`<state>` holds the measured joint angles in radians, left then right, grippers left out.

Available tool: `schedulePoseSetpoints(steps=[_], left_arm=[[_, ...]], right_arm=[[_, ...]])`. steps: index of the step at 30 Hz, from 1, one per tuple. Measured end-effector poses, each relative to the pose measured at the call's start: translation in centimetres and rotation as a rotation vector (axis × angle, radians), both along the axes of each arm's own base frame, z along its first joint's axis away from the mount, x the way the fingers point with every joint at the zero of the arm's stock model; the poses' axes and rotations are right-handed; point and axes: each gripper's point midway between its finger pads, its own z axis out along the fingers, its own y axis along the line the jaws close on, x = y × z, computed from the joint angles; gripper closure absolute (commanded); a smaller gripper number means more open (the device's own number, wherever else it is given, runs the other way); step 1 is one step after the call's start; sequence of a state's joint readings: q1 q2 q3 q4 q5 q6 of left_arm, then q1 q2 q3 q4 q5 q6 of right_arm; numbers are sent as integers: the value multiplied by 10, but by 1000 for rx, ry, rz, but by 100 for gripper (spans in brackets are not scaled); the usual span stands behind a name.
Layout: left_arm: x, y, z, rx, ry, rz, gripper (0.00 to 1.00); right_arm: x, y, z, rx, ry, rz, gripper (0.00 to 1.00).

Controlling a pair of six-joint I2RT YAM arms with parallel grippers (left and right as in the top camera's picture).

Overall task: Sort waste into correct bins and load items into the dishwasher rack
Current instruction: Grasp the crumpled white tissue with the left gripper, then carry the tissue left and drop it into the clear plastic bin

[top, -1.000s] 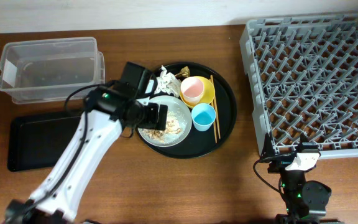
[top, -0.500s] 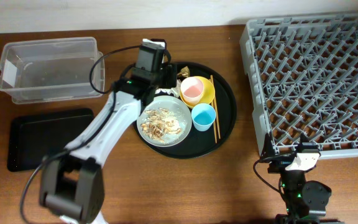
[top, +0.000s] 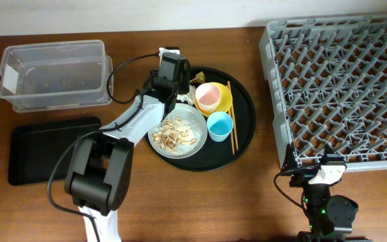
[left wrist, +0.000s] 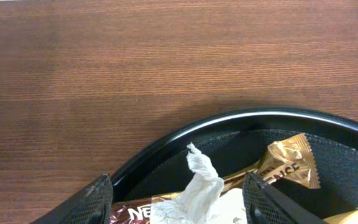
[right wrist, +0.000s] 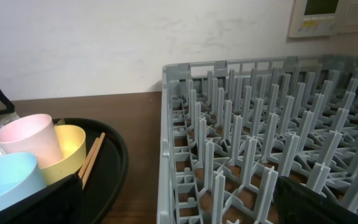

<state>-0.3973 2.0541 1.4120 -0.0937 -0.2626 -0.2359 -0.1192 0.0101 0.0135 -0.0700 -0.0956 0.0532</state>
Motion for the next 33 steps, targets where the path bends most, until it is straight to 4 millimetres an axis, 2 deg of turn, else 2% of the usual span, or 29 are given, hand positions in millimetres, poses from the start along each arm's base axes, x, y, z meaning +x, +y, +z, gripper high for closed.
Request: schedulePoseSetpoints(steps=[4, 9, 13, 16, 20, 24, 25, 30, 32, 33], left_arm=[[1, -1, -3, -3, 0, -3, 32], [0, -2, -35, 14, 51, -6, 34], [2, -3, -34, 7, 37, -8, 39], [4, -4, -32, 1, 26, -8, 50], [5, -5, -32, -5, 25, -7, 71], [4, -5, -33, -4, 30, -11, 96], [3, -5, -33, -4, 33, -11, 99], [-2, -3, -35, 5, 60, -9, 99], [-3, -2, -23, 0, 48, -9, 99], [-4, -2, -7, -7, 31, -9, 99]], right_arm=[[0, 0, 0, 0, 0, 0, 2], [0, 0, 0, 0, 0, 0, 2], [0, 0, 0, 0, 0, 0, 2], [0, 0, 0, 0, 0, 0, 2], [0, 0, 0, 0, 0, 0, 2], [0, 0, 0, 0, 0, 0, 2], [0, 0, 0, 0, 0, 0, 2], [0, 0, 0, 0, 0, 0, 2], [0, 0, 0, 0, 0, 0, 2], [0, 0, 0, 0, 0, 0, 2]])
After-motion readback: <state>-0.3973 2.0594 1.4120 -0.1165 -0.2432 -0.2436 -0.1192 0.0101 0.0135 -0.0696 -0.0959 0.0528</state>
